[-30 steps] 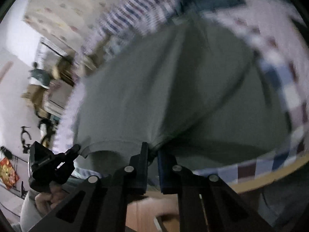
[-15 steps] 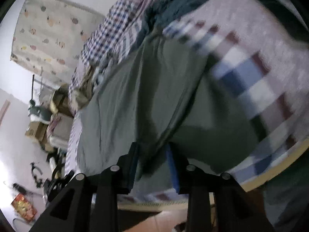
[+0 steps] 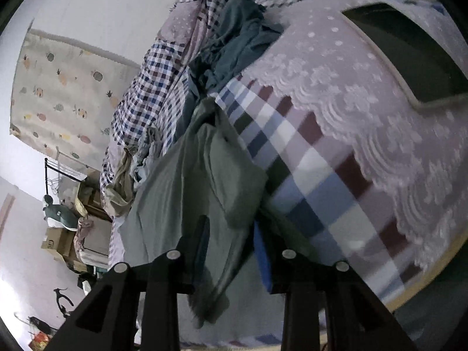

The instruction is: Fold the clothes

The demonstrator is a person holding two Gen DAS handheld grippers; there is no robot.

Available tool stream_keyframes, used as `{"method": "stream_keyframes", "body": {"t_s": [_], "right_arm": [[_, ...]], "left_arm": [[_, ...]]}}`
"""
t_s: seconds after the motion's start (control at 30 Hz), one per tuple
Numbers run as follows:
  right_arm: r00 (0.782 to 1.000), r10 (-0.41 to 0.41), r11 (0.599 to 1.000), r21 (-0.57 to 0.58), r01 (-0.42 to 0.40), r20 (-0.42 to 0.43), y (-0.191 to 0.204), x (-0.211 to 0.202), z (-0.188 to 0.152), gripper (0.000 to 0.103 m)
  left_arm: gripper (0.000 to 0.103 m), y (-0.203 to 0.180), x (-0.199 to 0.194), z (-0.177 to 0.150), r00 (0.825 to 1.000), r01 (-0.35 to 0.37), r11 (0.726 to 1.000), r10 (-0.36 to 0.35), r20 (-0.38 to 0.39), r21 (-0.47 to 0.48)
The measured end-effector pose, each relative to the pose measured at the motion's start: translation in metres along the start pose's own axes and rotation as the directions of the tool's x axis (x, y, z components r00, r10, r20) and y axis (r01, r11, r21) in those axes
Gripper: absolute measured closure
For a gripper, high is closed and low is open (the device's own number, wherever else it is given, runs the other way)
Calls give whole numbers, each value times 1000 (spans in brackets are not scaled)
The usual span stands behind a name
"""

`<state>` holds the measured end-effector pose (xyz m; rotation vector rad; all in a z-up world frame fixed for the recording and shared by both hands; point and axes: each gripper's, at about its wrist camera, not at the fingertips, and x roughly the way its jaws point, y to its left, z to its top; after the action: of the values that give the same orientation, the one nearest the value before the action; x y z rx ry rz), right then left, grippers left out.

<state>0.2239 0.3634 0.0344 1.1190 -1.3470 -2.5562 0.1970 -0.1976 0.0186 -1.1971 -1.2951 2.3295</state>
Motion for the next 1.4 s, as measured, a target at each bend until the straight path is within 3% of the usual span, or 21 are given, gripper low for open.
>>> {"method": "stream_keyframes", "body": {"t_s": [0.07, 0.1, 0.13, 0.23, 0.3, 0.37, 0.5, 0.63, 0.83, 1.0, 1.1, 1.23, 1.4], "right_arm": [[1000, -14, 999, -37, 15, 11, 4, 2, 2, 74], [999, -21, 999, -49, 22, 24, 6, -2, 3, 96], [999, -25, 998, -55, 27, 39, 7, -7, 4, 100], [996, -35, 996, -75, 42, 85, 11, -24, 6, 100], [993, -34, 994, -99, 45, 114, 16, -36, 7, 100], [991, -74, 989, -119, 87, 113, 18, -35, 6, 100], [981, -189, 980, -56, 191, 34, -4, -14, 4, 98], [980, -196, 979, -43, 197, 30, -7, -15, 2, 91], [976, -213, 972, -89, 216, 40, 5, -21, -9, 87], [970, -232, 954, -180, 241, 70, 26, -28, -22, 87], [969, -233, 940, -237, 246, 82, 40, -30, -30, 87], [978, -195, 916, -345, 207, 69, 66, -20, -48, 87], [988, -143, 840, -521, 150, 54, 108, -6, -77, 87]], "left_arm": [[92, 2, 4, 1, 1000, -10, 1000, 10, -12, -11], [95, 4, 5, 0, 1000, -11, 1000, 10, -19, -24], [99, 6, 5, 0, 1000, -6, 999, 5, -22, -34], [100, 0, -6, -1, 999, 45, 999, -45, 8, -22], [100, -10, -22, -6, 991, 125, 992, -125, 41, 6], [100, -12, -21, -13, 995, 100, 994, -101, 25, 31], [99, 16, 6, -16, 997, -31, 997, 26, -75, -71], [97, 5, -5, -16, 997, -71, 997, 71, -22, -4], [81, 14, -11, -15, 999, -49, 997, 49, -4, -63], [47, 12, -15, -13, 998, -51, 997, 53, 26, -56], [31, 17, -24, -12, 997, -55, 996, 59, 55, -77], [22, 24, -35, -13, 995, -48, 994, 56, 79, -97], [20, 34, -50, -16, 986, -115, 989, 125, 109, -93]]}}
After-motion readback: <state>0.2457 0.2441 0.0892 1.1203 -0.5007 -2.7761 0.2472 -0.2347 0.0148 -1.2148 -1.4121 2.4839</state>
